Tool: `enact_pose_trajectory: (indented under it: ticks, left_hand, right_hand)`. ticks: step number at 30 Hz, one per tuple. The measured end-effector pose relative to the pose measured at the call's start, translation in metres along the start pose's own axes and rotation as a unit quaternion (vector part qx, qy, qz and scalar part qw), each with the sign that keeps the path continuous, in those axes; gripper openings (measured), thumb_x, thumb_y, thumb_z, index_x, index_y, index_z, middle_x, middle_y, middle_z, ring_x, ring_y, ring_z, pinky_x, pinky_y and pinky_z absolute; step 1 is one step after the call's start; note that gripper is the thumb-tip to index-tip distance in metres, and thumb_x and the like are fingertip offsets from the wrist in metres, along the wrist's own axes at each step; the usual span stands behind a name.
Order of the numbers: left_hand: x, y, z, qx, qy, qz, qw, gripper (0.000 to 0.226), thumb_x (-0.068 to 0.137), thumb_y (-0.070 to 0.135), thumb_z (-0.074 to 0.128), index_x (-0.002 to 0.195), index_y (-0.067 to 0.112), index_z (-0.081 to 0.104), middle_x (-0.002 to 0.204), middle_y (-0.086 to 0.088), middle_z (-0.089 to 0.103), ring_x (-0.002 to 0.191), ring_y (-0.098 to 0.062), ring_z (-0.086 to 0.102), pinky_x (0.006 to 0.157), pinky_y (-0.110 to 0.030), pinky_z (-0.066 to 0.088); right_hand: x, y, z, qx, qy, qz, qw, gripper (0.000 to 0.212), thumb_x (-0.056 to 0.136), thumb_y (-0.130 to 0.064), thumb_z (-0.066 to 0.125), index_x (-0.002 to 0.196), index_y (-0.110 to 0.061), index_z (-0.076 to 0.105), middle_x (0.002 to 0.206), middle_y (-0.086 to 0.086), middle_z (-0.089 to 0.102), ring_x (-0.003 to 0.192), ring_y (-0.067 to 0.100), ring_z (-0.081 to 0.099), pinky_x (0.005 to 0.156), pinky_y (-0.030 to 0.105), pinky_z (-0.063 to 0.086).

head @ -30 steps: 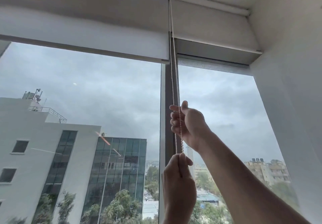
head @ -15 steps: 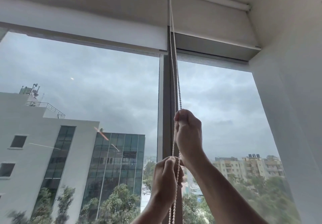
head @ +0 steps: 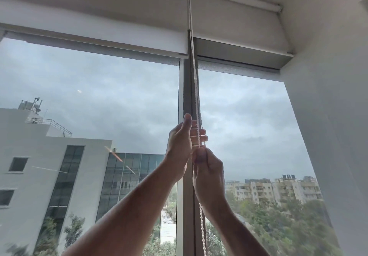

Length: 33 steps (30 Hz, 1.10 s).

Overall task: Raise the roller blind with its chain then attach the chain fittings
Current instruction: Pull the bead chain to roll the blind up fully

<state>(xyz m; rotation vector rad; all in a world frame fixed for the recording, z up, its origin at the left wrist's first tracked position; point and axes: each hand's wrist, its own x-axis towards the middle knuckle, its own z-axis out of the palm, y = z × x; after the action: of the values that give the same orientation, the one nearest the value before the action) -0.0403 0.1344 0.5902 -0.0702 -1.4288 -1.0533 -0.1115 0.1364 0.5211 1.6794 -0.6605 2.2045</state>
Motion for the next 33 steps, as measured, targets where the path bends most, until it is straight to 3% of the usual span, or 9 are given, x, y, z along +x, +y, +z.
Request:
enact_pose_trajectory:
  ticks: [4,7,12,15,18,21,26,30,33]
  left_hand:
    - [0.010,0.016,0.018,0.005,0.004,-0.038,0.999,0.037,0.104,0.039,0.042,0.096,0.009,0.061,0.067,-0.003,0.061,0.041,-0.010,0.057,0.039,-0.021,0.042]
    - [0.006,0.004,0.026,0.062,0.071,-0.038,0.995,0.030,0.102,0.018,0.044,0.082,0.013,0.065,0.062,0.003,0.047,0.039,-0.007,0.037,0.039,-0.019,0.026]
    - [-0.022,-0.021,0.027,0.096,0.101,0.017,0.990,0.031,0.095,0.008,0.049,0.070,0.017,0.067,0.047,0.015,0.044,0.050,-0.008,0.038,0.051,-0.026,0.030]
    - [-0.036,-0.037,0.026,0.117,0.096,0.054,0.987,0.030,0.095,0.011,0.054,0.069,0.015,0.067,0.047,0.019,0.050,0.052,0.001,0.043,0.054,-0.021,0.035]
    - [-0.048,-0.055,0.023,0.102,0.086,0.066,0.989,0.031,0.096,0.011,0.054,0.067,0.016,0.066,0.051,0.019,0.056,0.053,0.002,0.049,0.054,-0.018,0.037]
    - [-0.055,-0.070,0.019,0.091,0.087,0.085,0.988,0.032,0.096,0.007,0.053,0.068,0.012,0.065,0.057,0.010,0.061,0.056,-0.001,0.052,0.053,-0.016,0.040]
    - [-0.066,-0.089,0.002,0.101,0.070,0.108,0.987,0.031,0.098,0.008,0.053,0.070,0.011,0.065,0.059,0.004,0.054,0.058,-0.009,0.043,0.053,-0.022,0.033]
    - [-0.074,-0.093,-0.002,0.131,0.087,0.115,0.981,0.027,0.094,0.005,0.055,0.068,0.009,0.061,0.048,0.009,0.035,0.046,-0.005,0.027,0.043,-0.019,0.021]
    - [-0.077,-0.092,-0.001,0.134,0.087,0.110,0.981,0.031,0.095,0.004,0.056,0.065,0.011,0.060,0.045,0.009,0.029,0.044,-0.007,0.023,0.042,-0.021,0.016]
  right_hand:
    - [-0.012,0.012,-0.002,0.012,-0.006,0.019,1.000,0.042,0.102,-0.012,0.042,0.061,-0.023,0.046,0.051,-0.012,0.031,0.051,0.015,0.024,0.049,0.034,0.020]
    - [-0.024,0.018,-0.007,-0.017,-0.013,0.004,1.000,0.036,0.094,-0.016,0.044,0.059,-0.027,0.043,0.051,-0.011,0.033,0.051,0.009,0.026,0.048,0.026,0.023]
    - [-0.039,0.037,-0.022,0.039,-0.077,0.081,0.993,0.022,0.083,-0.013,0.049,0.063,-0.004,0.046,0.048,-0.010,0.035,0.046,0.007,0.027,0.044,0.019,0.023]
    - [-0.039,0.041,-0.030,0.114,-0.101,0.190,0.970,0.032,0.088,-0.013,0.055,0.057,-0.010,0.062,0.038,-0.006,0.042,0.031,0.005,0.034,0.034,0.014,0.026]
    - [-0.027,0.043,-0.033,0.127,-0.077,0.231,0.962,0.051,0.105,-0.019,0.041,0.065,-0.018,0.074,0.051,-0.005,0.058,0.043,0.004,0.052,0.043,0.017,0.038]
    - [-0.004,0.033,-0.032,0.179,-0.067,0.252,0.948,0.046,0.105,-0.034,0.036,0.083,-0.014,0.071,0.067,0.001,0.067,0.060,0.010,0.065,0.053,0.022,0.050]
    - [0.047,-0.002,-0.022,0.202,-0.077,0.231,0.949,0.054,0.097,-0.049,0.040,0.099,-0.003,0.068,0.062,0.008,0.065,0.056,0.022,0.064,0.055,0.033,0.054]
    - [0.074,-0.024,-0.005,0.168,-0.086,0.262,0.947,0.043,0.107,-0.034,0.034,0.106,-0.002,0.062,0.058,0.003,0.049,0.044,0.013,0.044,0.041,0.024,0.036]
    - [0.080,-0.030,0.006,0.176,-0.045,0.280,0.943,0.034,0.106,-0.017,0.033,0.087,-0.010,0.060,0.050,-0.005,0.037,0.035,0.007,0.026,0.033,0.018,0.019]
